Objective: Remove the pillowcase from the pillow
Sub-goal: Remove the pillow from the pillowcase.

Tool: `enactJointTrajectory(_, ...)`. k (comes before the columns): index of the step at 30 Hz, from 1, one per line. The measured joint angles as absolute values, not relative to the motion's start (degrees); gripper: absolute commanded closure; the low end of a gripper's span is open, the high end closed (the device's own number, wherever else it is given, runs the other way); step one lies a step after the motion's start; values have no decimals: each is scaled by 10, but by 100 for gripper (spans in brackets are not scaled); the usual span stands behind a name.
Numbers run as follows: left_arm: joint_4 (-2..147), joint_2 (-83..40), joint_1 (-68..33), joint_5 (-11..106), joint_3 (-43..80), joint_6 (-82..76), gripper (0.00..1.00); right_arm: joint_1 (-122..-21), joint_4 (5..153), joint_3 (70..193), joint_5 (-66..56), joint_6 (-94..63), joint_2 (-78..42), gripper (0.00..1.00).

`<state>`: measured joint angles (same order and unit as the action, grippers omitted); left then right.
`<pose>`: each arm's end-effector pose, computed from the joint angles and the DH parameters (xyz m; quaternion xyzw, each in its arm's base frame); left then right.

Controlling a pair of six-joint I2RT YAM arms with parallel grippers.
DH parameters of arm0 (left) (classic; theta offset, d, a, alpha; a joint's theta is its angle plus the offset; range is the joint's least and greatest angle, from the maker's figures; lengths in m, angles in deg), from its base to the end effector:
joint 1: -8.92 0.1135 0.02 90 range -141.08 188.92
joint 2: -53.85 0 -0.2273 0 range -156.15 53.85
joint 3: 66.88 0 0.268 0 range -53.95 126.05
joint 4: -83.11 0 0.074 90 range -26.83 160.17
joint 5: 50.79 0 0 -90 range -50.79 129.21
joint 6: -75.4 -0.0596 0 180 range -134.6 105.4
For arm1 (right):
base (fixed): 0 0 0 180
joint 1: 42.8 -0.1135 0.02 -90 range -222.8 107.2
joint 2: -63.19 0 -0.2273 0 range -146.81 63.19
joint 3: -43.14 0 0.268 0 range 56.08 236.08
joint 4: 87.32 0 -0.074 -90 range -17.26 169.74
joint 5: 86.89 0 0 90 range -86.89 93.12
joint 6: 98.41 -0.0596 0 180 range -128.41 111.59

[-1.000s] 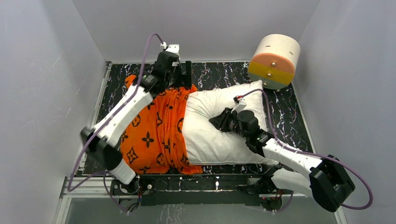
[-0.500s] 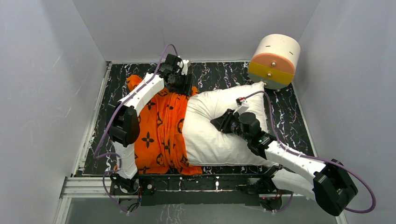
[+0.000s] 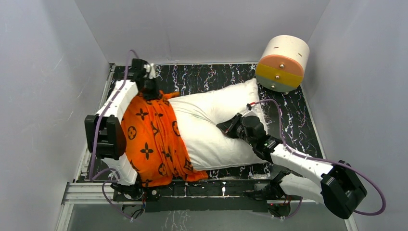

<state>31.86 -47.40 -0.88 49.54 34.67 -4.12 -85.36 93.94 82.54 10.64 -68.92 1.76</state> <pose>0.4080 -0.0813 0.2348 0.0245 0.9388 -0.1421 0.3127 0.2146 0.1864 0.1654 0.1650 0.8053 0.4102 0.3949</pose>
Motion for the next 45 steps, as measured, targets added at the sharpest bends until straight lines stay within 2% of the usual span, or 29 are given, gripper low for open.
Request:
enactJointTrajectory(5,299,-439,121,500,310,-3,100,-856,944,825,106,-712,-12,100)
enactJointTrajectory(8,309,-418,162,507,295,0,100,-854,918,826,106,-709,-35,100)
enactJointTrajectory(10,326,-405,170,536,284,-1,100,-852,898,832,102,-696,-40,94)
enactJointTrajectory(13,351,-383,169,573,264,-3,100,-852,838,874,88,-647,-36,76)
enactJointTrajectory(15,363,-372,163,587,259,-7,100,-851,784,916,78,-607,-30,49)
enactJointTrajectory(16,368,-367,162,593,257,-8,100,-851,752,944,71,-585,-29,40)
enactJointTrajectory(19,376,-351,159,603,249,-10,100,-852,660,1044,57,-528,-34,19)
enactJointTrajectory(22,384,-333,151,609,241,-9,100,-853,587,1187,56,-476,-66,3)
enactJointTrajectory(27,389,-305,128,607,240,-8,100,-864,506,1434,110,-421,-193,1)
enactJointTrajectory(30,392,-285,109,603,240,-5,100,-881,457,1546,165,-404,-300,1)
enactJointTrajectory(33,395,-269,87,595,240,-4,100,-900,423,1592,212,-395,-397,4)
enactJointTrajectory(34,395,-266,79,592,240,-5,100,-905,417,1595,229,-396,-425,15)
enactJointTrajectory(37,399,-262,63,575,229,-5,100,-917,456,1555,272,-406,-464,63)
enactJointTrajectory(40,408,-262,61,547,210,-4,100,-917,530,1478,297,-444,-438,98)
enactJointTrajectory(45,402,-256,61,469,206,14,100,-900,639,1360,285,-515,-371,100)
